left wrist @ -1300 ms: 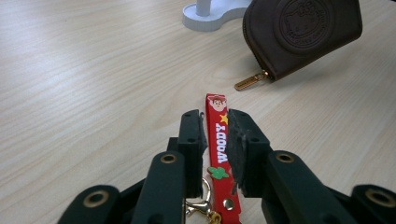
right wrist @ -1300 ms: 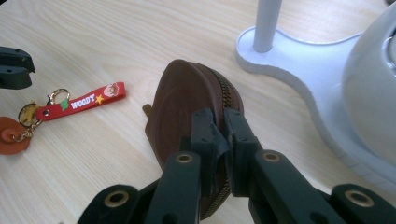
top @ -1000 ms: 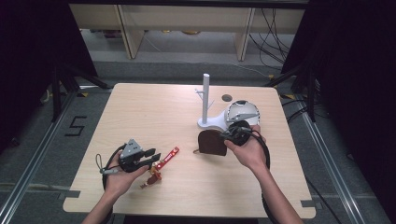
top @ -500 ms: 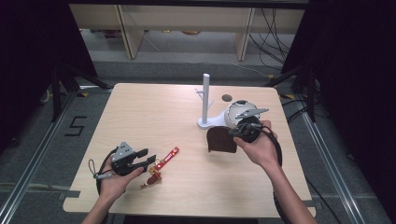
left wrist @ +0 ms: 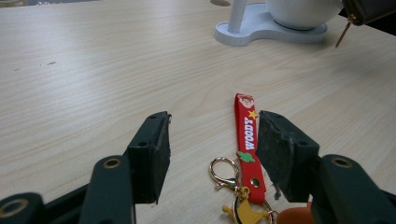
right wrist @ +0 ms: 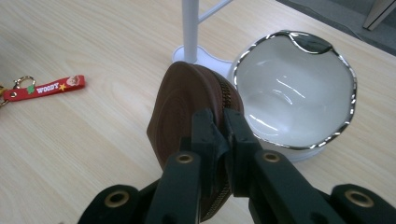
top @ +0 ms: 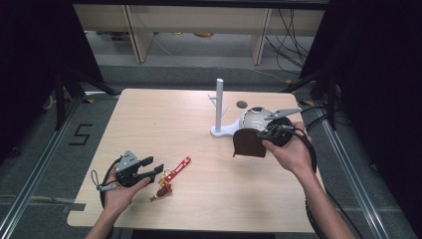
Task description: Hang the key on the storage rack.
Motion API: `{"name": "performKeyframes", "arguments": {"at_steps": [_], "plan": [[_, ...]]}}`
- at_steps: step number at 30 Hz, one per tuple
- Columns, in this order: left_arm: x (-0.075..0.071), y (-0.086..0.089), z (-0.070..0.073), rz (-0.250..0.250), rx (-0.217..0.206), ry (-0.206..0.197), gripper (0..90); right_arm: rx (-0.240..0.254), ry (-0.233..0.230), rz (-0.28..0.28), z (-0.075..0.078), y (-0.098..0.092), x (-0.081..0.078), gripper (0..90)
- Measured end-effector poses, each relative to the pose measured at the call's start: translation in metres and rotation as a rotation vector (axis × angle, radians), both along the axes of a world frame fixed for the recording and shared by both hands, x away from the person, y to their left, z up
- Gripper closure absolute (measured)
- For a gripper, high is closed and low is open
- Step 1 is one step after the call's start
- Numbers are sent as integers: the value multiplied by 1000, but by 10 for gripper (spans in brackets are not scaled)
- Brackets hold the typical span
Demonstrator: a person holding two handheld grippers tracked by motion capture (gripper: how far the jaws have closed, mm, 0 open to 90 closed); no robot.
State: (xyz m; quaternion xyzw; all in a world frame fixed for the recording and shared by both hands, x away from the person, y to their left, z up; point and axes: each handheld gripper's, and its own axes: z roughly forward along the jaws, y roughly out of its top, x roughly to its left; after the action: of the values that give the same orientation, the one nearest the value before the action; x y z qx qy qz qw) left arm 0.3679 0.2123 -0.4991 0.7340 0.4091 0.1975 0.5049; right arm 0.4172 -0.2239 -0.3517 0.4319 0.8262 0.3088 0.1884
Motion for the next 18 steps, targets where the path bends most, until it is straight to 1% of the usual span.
{"name": "performKeyframes", "arguments": {"at_steps": [1,2,4,5,9,10,11,15,16,17,18], "plan": [[0,0,0,0,0,0,426,8,10,-8,2,-1,-1,847],[0,0,0,7,6,2,421,4,0,-7,3,-2,-1,847],[1,0,-1,0,-3,-7,415,-3,-11,-3,6,-6,0,847],[0,1,0,10,8,3,414,-2,-13,-10,8,-7,-1,847],[0,2,-1,9,5,3,410,-12,-10,-21,13,-11,-1,847],[0,2,-1,9,7,4,409,-24,-23,-10,14,-13,0,847],[0,2,-1,10,6,4,408,-14,-9,-18,15,-13,-1,847],[1,1,-2,1,1,3,407,-22,-9,-25,18,-16,-1,847],[0,1,-1,6,7,5,406,-21,-9,-36,20,-17,0,847],[0,1,-1,5,9,5,406,-35,-23,-29,21,-20,1,847],[0,1,-1,5,10,6,406,-33,-13,-32,23,-20,0,847]]}}
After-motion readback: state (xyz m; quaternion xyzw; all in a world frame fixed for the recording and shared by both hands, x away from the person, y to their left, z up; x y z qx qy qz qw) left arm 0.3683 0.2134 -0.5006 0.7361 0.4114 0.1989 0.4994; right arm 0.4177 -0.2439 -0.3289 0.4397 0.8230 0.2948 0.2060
